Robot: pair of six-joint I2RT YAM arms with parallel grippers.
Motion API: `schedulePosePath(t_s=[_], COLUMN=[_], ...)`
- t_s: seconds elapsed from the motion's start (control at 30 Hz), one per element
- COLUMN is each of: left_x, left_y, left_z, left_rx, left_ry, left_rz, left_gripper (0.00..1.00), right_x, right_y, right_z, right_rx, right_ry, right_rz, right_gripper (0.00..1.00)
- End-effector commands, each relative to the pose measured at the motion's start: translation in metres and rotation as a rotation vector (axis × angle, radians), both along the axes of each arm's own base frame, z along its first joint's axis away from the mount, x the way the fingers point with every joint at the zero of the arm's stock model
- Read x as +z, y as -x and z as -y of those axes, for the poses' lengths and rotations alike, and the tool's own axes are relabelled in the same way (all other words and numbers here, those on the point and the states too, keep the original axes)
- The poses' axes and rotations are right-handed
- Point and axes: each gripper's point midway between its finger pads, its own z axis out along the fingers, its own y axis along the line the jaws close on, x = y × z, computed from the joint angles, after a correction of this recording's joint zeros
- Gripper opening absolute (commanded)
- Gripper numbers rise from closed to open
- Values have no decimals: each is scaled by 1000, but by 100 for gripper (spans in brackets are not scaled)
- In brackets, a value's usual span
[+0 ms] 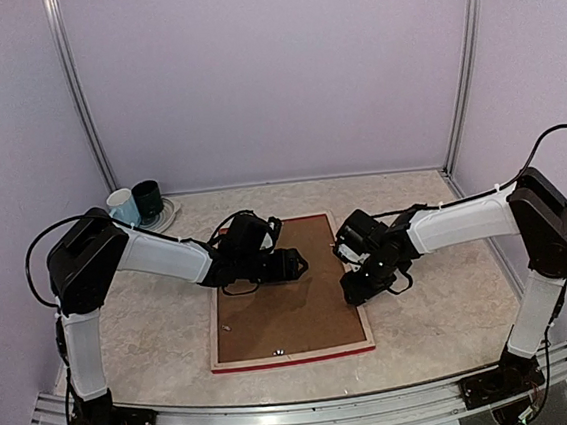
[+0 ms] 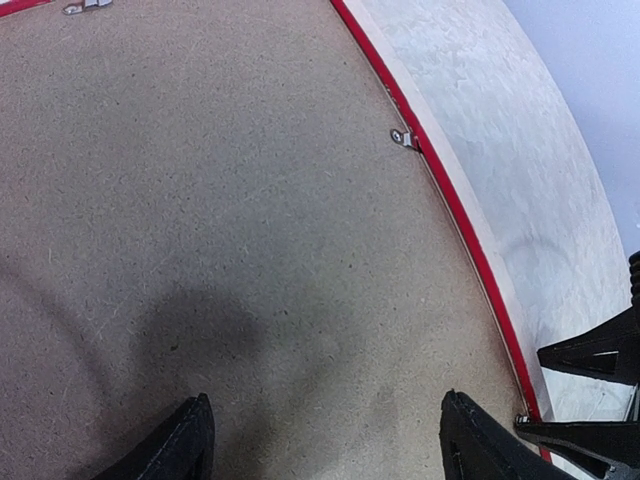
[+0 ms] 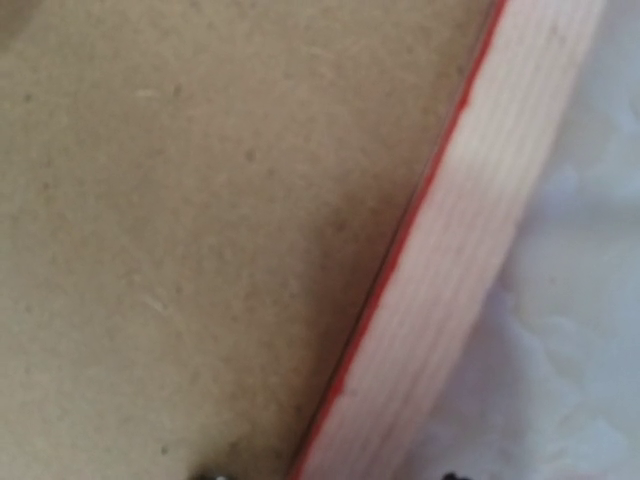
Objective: Put the photo into the frame
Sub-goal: Press the fastener onto the backboard.
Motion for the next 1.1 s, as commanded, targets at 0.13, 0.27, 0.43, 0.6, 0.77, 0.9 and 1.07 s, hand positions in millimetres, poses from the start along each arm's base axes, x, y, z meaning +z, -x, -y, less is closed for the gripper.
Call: schedulePosePath(t_s=[0.13,0.27,0.43,0.6,0.77,0.9,1.07], left_x=[-49,-49,-49,-47,-47,-47,-49], left_y=[19,19,19,19,19,19,19], left_z=[-15,-15,-15,-15,-15,-14,-15], left_rx=[-5,-4,-4,-2,-4,-5,-2], left_ry=[-110,-109,-109,-109,-108,-106,-111], left_rz=[-114,-115,-114,-111,-111,-112,-113], left_gripper=[77,77,77,77,77,77,77], right_x=[23,45,37,10,-14,-23,-18], right_y=[-4,-12,-14,-8,5,11,13], right_z=[-1,-5,-3,9,21,26,27], right_rx=[2,-10,-13,-31,-36,-35,-34], right_ry=[-27,-49,-14,63,116,137,137], right_rz=[23,64,51,4,-57,-81,-85], right_gripper=[53,54,54,53,52,50,49])
